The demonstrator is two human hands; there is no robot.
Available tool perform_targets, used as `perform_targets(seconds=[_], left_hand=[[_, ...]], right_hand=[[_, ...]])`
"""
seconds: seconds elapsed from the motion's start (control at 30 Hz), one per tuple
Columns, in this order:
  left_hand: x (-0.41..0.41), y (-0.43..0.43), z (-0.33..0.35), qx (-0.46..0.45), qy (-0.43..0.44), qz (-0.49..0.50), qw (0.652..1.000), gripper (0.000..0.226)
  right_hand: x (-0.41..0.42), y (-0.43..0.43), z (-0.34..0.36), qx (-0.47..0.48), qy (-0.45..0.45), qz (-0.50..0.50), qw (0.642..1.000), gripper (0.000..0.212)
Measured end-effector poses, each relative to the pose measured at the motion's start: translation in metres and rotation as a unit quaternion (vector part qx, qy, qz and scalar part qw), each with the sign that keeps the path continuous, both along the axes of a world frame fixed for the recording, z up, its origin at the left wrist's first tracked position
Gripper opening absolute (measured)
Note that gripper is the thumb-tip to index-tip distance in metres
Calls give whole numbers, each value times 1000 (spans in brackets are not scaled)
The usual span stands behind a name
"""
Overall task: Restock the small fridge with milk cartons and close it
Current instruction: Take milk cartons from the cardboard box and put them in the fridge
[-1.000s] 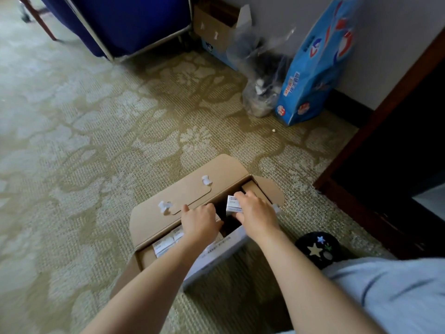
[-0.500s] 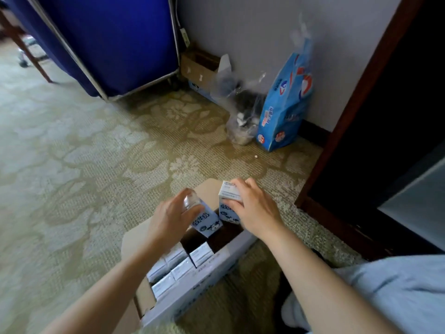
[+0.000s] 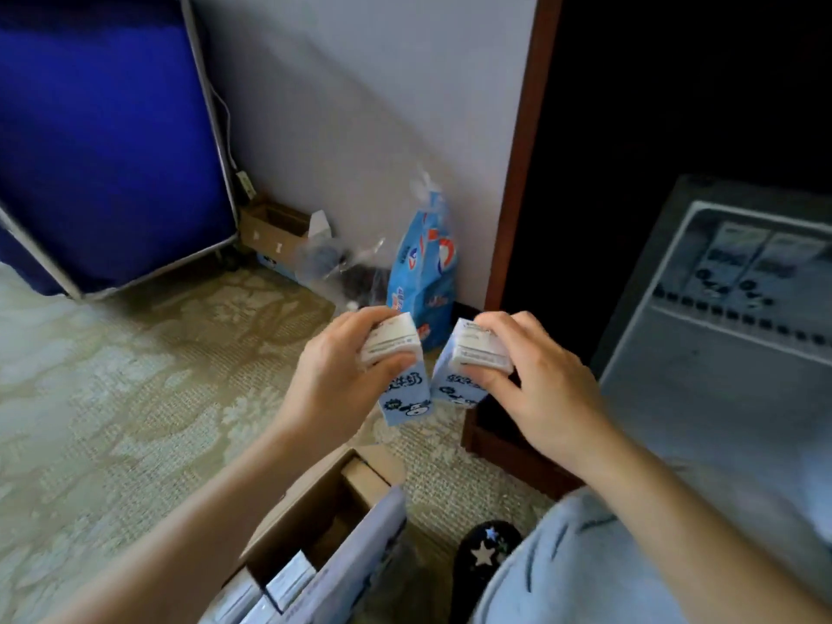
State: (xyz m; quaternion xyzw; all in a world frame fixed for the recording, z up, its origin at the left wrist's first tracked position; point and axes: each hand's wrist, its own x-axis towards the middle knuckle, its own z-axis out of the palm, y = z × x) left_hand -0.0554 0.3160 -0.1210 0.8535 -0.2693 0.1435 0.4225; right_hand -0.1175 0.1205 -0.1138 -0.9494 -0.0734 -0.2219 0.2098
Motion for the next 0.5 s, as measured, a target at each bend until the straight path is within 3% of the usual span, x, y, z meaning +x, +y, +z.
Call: perform_targets(seconds=[0.27, 0.5], left_hand=[[2, -98, 57, -3, -140, -156, 978, 46], [-9, -199, 74, 29, -230, -223, 947, 45]], right_hand=[[-56, -98, 49, -32, -102, -110, 988, 45], [-84, -169, 64, -26, -120, -209, 970, 58]])
